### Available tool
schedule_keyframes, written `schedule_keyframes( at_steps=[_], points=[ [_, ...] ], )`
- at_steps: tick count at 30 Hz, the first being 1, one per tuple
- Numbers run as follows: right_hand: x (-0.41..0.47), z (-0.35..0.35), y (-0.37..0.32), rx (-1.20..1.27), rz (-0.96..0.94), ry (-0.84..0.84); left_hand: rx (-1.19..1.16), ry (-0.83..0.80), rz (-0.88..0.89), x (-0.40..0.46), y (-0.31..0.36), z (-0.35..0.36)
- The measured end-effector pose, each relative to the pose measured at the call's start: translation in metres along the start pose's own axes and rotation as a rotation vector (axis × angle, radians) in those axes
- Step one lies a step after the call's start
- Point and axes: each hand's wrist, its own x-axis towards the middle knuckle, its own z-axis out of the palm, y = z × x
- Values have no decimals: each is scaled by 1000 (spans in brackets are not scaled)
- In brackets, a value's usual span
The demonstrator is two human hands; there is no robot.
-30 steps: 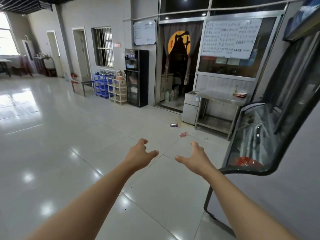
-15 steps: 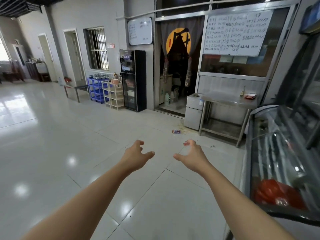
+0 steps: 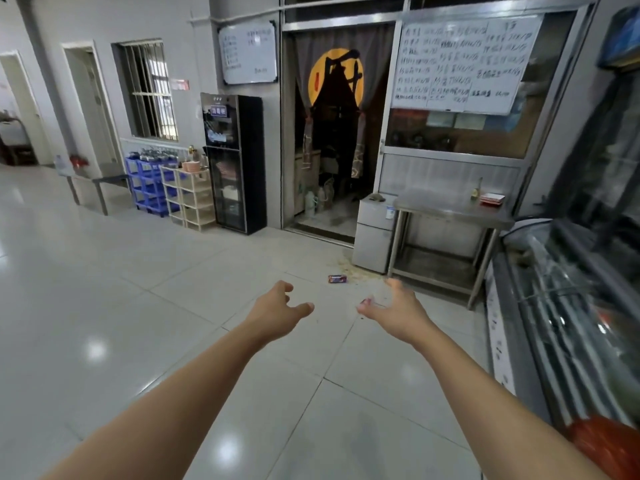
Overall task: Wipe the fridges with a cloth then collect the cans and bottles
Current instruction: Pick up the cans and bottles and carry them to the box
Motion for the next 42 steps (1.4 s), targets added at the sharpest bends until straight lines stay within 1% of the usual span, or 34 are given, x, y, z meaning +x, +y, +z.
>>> schedule_keyframes(
  at_steps=[6, 11, 15, 18, 24, 29, 33, 38, 42],
  points=[
    [108, 18, -18, 17, 84, 45, 3, -93, 58, 138, 10, -13],
    [209, 32, -11, -28, 133, 78, 18, -149, 72, 252, 10, 2],
    [307, 35, 2, -51, 129, 104, 32, -148, 68, 351, 16, 22],
    [387, 32, 7, -64, 128, 88, 23, -150, 52, 425, 27, 35],
    [523, 36, 3, -94, 132, 49, 25, -156, 32, 554, 40, 44],
    [628, 48, -2, -103, 165, 60, 40, -161, 53, 669, 41, 50],
    [705, 58, -6, -86, 207, 102, 53, -198, 95, 765, 43, 56],
    [798, 67, -14, -51, 301, 170, 81, -289, 132, 885, 55, 63],
    [866, 70, -15, -44, 356, 184, 94, -337, 147, 963, 66, 73]
  ],
)
